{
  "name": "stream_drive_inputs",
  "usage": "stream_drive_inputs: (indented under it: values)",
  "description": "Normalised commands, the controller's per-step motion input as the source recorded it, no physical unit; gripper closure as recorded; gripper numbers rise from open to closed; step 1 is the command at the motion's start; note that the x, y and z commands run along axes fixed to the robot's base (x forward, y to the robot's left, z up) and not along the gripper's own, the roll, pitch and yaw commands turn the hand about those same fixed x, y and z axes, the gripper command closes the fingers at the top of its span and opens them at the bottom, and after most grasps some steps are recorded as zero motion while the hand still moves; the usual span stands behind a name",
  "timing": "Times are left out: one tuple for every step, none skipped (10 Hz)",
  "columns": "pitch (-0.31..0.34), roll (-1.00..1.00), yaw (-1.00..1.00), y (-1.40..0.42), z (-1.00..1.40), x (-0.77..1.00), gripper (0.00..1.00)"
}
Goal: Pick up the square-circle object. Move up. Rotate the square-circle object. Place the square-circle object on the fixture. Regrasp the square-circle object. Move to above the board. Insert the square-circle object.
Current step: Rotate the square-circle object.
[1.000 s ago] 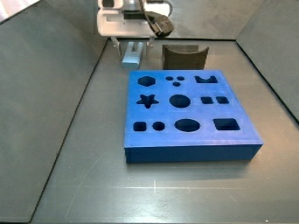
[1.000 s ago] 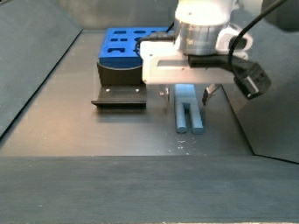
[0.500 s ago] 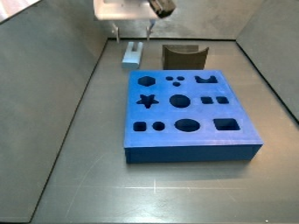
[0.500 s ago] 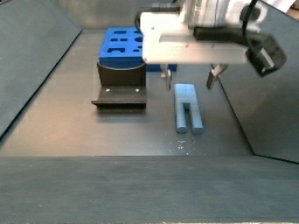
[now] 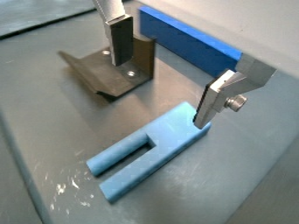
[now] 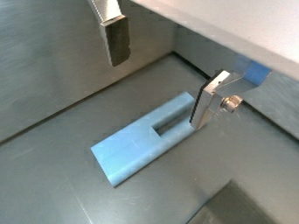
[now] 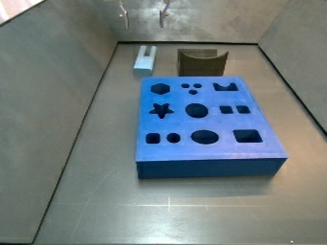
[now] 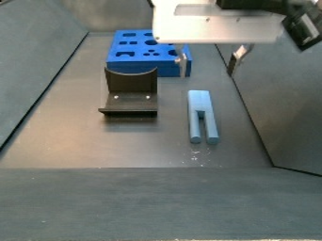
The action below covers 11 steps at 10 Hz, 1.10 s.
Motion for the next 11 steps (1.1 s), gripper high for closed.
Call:
stream_drive_inputs:
  values:
    - [0.002, 0.00, 1.00, -0.01, -0.29, 0.01, 0.00]
    - [0.000, 0.00, 1.00, 0.00, -0.24, 0.05, 0.00]
    - [0.001, 0.00, 1.00, -0.01, -0.13, 0.04, 0.00]
    - [0.001, 0.00, 1.00, -0.01, -0.06, 0.03, 0.00]
    - [0.001, 0.00, 1.00, -0.01, -0.05, 0.02, 0.00]
    - [0.002, 0.00, 1.00, -0.01, -0.05, 0.02, 0.00]
    - [0.002, 0.00, 1.00, -0.01, -0.05, 0.02, 0.00]
    - [0.002, 0.00, 1.00, -0.01, -0.05, 0.02, 0.00]
    - [0.002, 0.00, 1.00, -0.01, -0.04, 0.02, 0.00]
    - [0.002, 0.00, 1.00, -0.01, -0.04, 0.02, 0.00]
    - [0.002, 0.00, 1.00, -0.01, -0.04, 0.03, 0.00]
